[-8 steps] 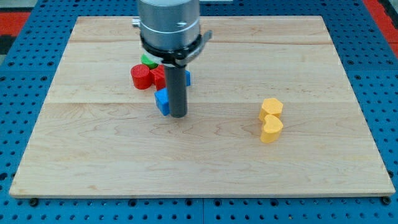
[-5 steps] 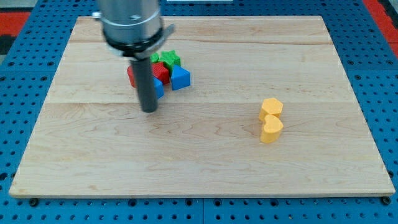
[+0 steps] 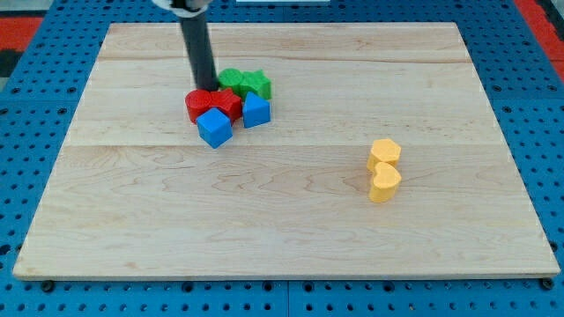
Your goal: Place the green blocks above the yellow heart
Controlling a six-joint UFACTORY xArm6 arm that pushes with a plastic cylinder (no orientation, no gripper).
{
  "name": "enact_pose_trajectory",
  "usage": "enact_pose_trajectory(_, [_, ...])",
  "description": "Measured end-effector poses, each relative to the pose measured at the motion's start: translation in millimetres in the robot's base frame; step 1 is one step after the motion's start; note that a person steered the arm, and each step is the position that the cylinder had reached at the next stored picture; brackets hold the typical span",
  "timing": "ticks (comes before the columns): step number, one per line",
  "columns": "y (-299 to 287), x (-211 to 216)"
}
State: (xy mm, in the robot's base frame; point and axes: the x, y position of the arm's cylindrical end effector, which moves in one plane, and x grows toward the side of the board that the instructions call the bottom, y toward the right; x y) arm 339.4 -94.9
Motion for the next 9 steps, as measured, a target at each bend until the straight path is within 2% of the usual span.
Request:
enact_pose_trajectory(2, [60.3, -11.0])
enact_pose_trajectory(4, [64.0, -33.4])
enact_pose_trajectory(5, [95.4, -38.7])
enact_pose_trajectory(9, [141.8, 48.3])
